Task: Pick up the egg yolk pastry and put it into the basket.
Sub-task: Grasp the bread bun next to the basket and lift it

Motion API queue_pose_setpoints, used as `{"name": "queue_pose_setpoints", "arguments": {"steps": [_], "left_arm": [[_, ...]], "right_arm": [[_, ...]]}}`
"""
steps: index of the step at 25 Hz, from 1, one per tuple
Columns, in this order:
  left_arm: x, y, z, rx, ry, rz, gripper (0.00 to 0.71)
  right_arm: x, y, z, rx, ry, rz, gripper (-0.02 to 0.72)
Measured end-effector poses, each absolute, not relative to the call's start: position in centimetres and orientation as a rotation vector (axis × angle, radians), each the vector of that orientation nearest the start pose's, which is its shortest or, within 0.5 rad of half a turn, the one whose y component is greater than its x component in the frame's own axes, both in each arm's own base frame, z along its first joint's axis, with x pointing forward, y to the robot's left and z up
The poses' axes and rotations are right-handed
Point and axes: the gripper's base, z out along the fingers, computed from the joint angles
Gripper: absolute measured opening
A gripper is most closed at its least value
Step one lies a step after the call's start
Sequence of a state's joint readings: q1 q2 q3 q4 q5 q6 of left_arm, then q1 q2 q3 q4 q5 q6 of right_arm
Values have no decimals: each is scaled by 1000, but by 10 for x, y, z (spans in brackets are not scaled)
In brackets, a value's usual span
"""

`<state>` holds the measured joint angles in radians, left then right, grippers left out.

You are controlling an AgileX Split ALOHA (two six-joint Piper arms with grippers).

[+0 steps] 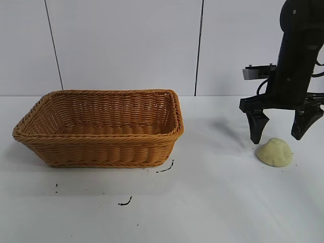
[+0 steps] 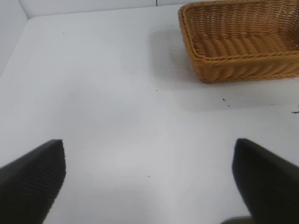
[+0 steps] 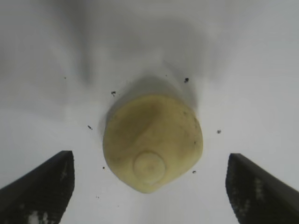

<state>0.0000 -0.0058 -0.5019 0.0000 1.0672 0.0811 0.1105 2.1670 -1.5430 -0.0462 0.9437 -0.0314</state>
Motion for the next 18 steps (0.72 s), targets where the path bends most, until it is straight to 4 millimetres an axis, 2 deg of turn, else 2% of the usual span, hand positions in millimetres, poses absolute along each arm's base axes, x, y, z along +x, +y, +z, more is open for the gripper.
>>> {"name": "queue_pose_setpoints", "arguments": {"steps": [7,11,18], "left_arm": [[-6,0,277,83,2042,51,697],[-6,0,277,83,2042,51,697],[-6,0,277,83,2042,51,697]], "right_arm": [[423,43,115,-260,3093,-57,632],[423,43,113,-261,3098,-57,631],[423,43,112,-261,3098,-57,536]]}}
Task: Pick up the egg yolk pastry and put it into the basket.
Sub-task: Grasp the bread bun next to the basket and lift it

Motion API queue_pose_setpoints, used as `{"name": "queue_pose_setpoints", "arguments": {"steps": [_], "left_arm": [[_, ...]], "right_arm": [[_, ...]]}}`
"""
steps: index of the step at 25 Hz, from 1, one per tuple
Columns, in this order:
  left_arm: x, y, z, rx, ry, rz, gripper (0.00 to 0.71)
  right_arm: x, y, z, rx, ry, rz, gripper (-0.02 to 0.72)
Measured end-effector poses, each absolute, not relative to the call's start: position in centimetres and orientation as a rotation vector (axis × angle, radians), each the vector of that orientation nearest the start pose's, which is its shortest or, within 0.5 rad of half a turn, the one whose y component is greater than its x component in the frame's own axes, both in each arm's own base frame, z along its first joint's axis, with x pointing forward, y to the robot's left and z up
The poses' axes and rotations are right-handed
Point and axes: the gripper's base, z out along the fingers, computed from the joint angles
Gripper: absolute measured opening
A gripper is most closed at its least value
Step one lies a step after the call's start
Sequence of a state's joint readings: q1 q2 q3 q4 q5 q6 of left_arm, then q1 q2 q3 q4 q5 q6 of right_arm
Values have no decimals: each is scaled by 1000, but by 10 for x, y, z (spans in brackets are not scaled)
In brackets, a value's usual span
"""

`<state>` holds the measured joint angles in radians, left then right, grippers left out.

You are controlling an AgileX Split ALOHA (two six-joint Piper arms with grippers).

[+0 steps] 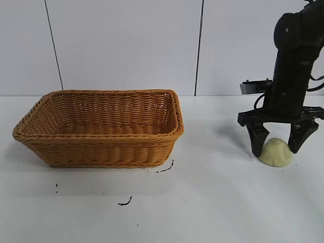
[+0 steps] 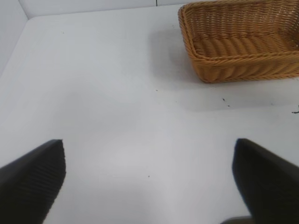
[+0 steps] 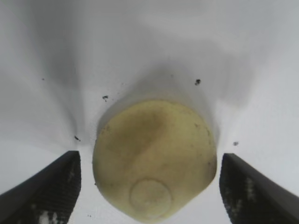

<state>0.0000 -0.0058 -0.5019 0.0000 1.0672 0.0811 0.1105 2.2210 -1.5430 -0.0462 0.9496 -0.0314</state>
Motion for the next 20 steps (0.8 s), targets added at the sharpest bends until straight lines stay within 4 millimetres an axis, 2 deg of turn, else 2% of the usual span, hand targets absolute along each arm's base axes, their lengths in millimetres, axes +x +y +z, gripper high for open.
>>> {"name": "queue_pose_setpoints", "arguments": {"steps": [3,7,9,12,16,18,20], "left_arm": [[-6,0,277,83,2042,51,697],[-6,0,277,83,2042,51,697],[-6,0,277,83,2042,51,697],[-6,0,277,83,2042,51,697],[-6,0,277,83,2042,51,697],[-6,0,277,83,2042,51,697],[-6,0,277,83,2042,51,697]], "right_arm": [[423,43,112,-261,3097,-57,472],[423,44,112,-261,3096,-57,260],[423,44,112,-261,3096,-57,199],[422,43,112,-261,3102,-57,168],[425,44,123,-260,3110,-62,160],[429,44,141,-256,3095,-62,159],[433,44,168,-248,3054,-61,159]]}}
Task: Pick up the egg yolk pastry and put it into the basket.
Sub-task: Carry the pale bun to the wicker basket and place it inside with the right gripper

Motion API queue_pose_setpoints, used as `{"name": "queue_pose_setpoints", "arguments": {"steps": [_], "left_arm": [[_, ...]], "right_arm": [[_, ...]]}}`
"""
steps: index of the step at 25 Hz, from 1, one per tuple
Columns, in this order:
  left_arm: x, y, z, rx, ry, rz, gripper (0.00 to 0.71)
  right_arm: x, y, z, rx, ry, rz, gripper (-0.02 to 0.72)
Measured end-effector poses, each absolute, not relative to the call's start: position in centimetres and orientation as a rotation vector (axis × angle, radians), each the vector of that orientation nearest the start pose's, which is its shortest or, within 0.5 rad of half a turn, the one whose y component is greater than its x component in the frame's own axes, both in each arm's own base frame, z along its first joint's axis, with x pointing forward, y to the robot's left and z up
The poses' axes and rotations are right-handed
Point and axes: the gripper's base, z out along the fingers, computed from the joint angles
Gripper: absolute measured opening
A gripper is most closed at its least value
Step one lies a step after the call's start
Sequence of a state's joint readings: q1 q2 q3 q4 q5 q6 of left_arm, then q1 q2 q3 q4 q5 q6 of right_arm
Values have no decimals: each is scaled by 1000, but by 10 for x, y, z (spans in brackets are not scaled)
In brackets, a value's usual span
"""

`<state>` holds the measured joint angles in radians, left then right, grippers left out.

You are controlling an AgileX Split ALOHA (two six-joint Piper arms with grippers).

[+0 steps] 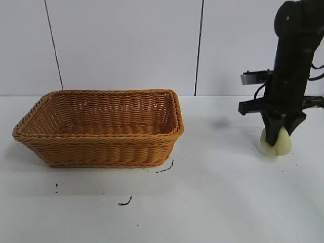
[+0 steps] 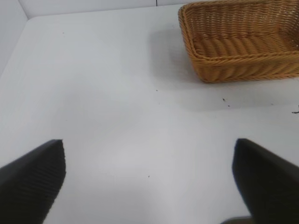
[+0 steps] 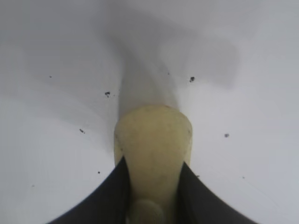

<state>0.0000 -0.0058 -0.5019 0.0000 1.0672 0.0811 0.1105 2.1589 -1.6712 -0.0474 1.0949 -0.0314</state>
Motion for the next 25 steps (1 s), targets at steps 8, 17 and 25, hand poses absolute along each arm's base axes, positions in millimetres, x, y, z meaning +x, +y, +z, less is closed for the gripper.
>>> {"name": "queue_pose_setpoints", "arguments": {"steps": [8,17,25], "left_arm": [[-6,0,277,83,2042,51,697],[-6,0,277,83,2042,51,697],[-6,0,277,83,2042,51,697]], "right_arm": [[435,44,285,-213,2813,-47,159],[435,60,317,-249,2713,-6,159],[425,141,313,-487,2627,56,159]]}}
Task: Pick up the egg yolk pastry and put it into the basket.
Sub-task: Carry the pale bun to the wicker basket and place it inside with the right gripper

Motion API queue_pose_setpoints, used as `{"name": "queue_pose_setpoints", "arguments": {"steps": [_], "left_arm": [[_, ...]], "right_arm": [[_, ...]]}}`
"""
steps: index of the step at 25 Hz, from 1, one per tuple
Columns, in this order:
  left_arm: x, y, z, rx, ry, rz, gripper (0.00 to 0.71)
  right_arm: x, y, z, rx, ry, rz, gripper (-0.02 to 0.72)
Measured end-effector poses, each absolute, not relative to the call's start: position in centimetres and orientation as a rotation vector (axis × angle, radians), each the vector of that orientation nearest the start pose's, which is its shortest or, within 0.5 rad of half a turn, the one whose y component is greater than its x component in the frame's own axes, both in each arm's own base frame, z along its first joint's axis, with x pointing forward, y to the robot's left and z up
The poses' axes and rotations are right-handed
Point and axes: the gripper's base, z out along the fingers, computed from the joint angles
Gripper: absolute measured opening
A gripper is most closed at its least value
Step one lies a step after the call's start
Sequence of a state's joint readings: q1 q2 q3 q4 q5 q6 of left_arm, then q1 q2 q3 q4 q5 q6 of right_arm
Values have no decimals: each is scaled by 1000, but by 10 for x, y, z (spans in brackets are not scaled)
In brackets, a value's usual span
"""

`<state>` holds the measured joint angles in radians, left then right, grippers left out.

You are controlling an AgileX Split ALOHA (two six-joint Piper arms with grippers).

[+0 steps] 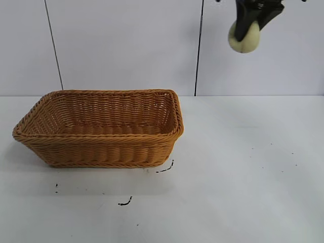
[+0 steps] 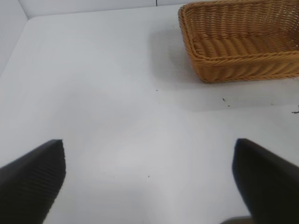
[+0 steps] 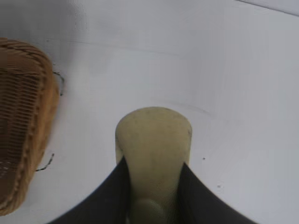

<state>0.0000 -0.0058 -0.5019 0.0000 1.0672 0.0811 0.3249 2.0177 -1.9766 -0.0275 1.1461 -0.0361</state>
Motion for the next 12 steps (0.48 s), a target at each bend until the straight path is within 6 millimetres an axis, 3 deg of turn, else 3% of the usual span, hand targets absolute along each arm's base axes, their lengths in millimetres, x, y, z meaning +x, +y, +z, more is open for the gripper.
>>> {"name": "queue_pose_setpoints", "arguments": {"steps": [8,12], "left_arm": [[-6,0,277,83,2042,51,697],[-6,0,277,83,2042,51,697]], "right_arm": [[402,247,285,-776,2496,150,159],[400,285,259,-837,2426,199,159]]}}
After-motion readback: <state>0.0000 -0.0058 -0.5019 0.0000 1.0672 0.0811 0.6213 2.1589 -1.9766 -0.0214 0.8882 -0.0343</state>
